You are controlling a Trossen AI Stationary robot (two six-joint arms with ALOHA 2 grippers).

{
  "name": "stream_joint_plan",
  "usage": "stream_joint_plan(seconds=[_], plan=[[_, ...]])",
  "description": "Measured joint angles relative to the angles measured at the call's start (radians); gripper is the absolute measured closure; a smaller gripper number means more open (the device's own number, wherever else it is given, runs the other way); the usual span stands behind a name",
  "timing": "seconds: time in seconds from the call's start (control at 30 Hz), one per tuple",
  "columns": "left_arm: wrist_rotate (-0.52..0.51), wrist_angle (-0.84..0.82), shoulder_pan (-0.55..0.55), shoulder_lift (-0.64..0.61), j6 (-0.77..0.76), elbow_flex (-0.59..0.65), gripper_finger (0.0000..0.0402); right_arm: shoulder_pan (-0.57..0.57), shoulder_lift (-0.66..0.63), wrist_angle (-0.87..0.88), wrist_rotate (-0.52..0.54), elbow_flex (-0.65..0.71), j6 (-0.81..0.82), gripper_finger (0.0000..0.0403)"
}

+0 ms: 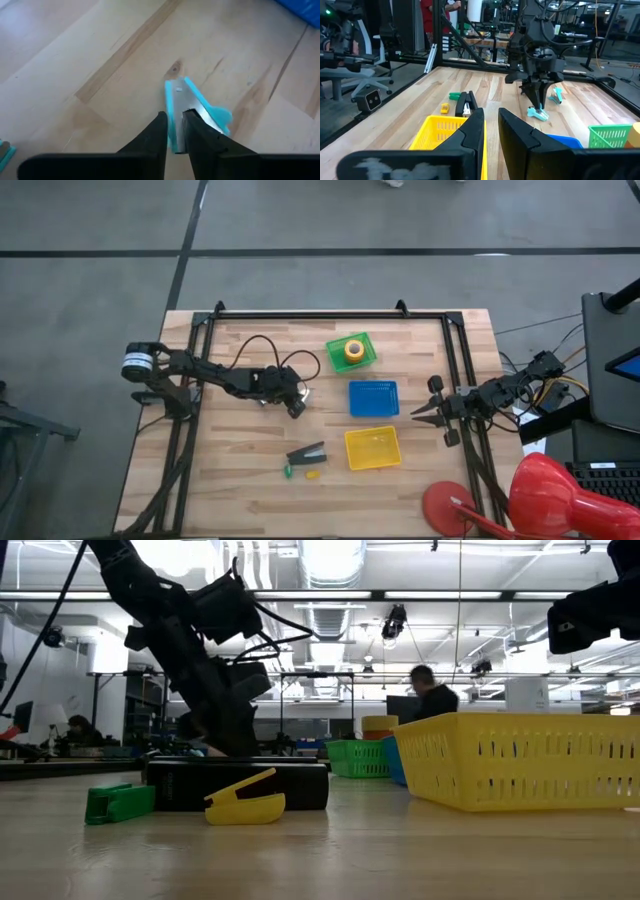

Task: Pick and place Stapler, Stapler remover, tape
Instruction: Put the bottom light blue staple remover into the blue bin

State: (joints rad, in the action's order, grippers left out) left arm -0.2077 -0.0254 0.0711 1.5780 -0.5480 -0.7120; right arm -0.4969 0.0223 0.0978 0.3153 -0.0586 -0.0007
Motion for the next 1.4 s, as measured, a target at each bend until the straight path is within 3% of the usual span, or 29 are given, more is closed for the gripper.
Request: stream_joint_plan(seconds=[0.23, 0.57, 1.07, 1.4], plan=[[-0.005, 0.016, -0.001, -0.002, 0.020, -0.002, 0.0394, 0.000, 0.000, 0.000, 0.000, 0.000, -0.002, 0.0351], [-0.003, 0.105, -0.014, 0.000, 0.068, -0.001, 0.0397, 0.000, 0.000, 0.000, 0.000, 0.000, -0.002, 0.0351], [0.015, 0.423, -0.022, 0.005, 0.109, -0.011, 0.0399, 0.000, 0.000, 0.000, 0.000, 0.000, -0.002, 0.0351], [0.091, 0.538, -0.031, 0.155, 0.143, -0.145, 0.0399, 0.000, 0.001, 0.000, 0.000, 0.000, -0.002, 0.0351]])
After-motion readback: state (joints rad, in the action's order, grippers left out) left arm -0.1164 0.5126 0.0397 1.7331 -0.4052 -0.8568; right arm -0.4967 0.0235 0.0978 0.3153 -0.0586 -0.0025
